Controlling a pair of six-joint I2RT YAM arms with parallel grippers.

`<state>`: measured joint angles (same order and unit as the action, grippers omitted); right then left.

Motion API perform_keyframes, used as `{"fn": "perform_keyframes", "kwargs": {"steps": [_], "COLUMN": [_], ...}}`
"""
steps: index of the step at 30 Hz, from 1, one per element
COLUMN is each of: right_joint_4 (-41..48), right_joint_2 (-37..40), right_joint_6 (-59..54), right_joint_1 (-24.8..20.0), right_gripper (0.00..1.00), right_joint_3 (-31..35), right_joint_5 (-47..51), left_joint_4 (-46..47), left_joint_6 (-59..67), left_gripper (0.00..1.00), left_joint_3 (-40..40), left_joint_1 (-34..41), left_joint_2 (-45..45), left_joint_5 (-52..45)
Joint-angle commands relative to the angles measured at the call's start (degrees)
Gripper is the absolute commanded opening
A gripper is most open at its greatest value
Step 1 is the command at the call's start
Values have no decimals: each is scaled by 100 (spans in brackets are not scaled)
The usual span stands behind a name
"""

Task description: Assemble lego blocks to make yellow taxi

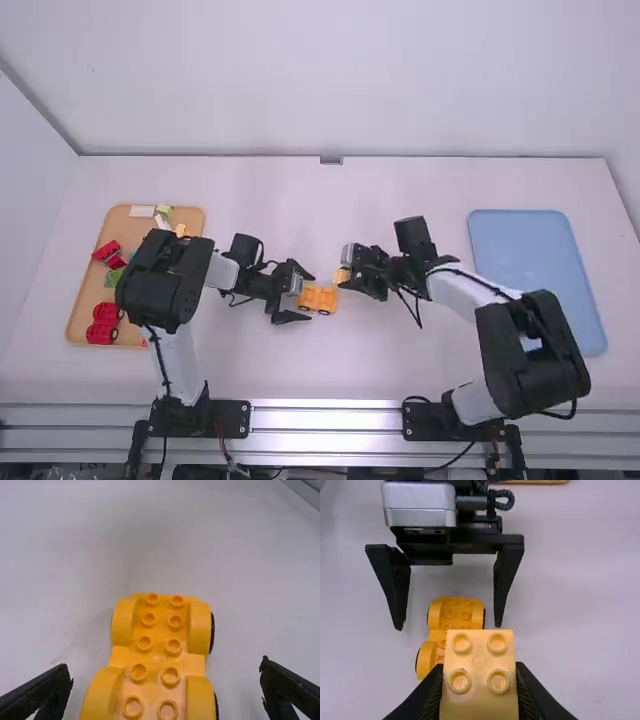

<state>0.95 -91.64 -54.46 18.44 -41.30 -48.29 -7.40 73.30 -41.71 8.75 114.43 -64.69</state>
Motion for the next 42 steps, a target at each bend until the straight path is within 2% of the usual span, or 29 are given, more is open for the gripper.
{"fn": "perform_keyframes", "kwargs": {"steps": [1,6,9,10,12,15,16,19,23,24,27,29,32,37,42], "right_joint_4": [103,107,122,107,-26,-396,-586,-791,-1001,-911,-518,-107,-153,-168,470], "right_joint_2": [11,11,11,11,11,-50,-168,-404,-822,-970,-1029,-1064,-1259,-1620,-1670], "right_joint_6": [-114,-114,-114,-114,-111,-111,-105,70,125,-22,-208,-439,-455,-455,-1012], "right_joint_1": [101,57,52,52,50,48,39,35,92,151,201,284,382,330,337], "right_gripper": [12,12,12,12,12,14,14,14,17,17,17,13,11,11,11], "right_joint_3": [-55,-31,-9,20,118,337,391,400,317,177,-92,-330,-393,-590,-767], "right_joint_5": [168,133,122,120,120,-42,-131,-138,-365,-420,-68,164,170,107,-120], "left_joint_4": [-118,-796,-892,-925,-914,-946,-979,-1132,-1174,-1204,-1246,-1279,-1305,-1250,-1475], "left_joint_6": [48,-498,-494,-494,-496,-501,-605,-1141,-1217,-1270,-1453,-1495,-1504,-1480,-1714], "left_gripper": [100,99,96,92,77,61,59,57,54,52,59,60,63,61,60], "left_joint_3": [90,157,199,203,203,190,157,74,31,26,20,26,26,52,140], "left_joint_1": [111,358,356,339,319,365,367,367,374,378,361,415,505,595,551], "left_joint_2": [122,413,422,422,422,422,422,422,422,422,422,422,422,422,422], "left_joint_5": [-72,68,94,87,96,201,260,332,330,415,527,570,584,590,984]}}
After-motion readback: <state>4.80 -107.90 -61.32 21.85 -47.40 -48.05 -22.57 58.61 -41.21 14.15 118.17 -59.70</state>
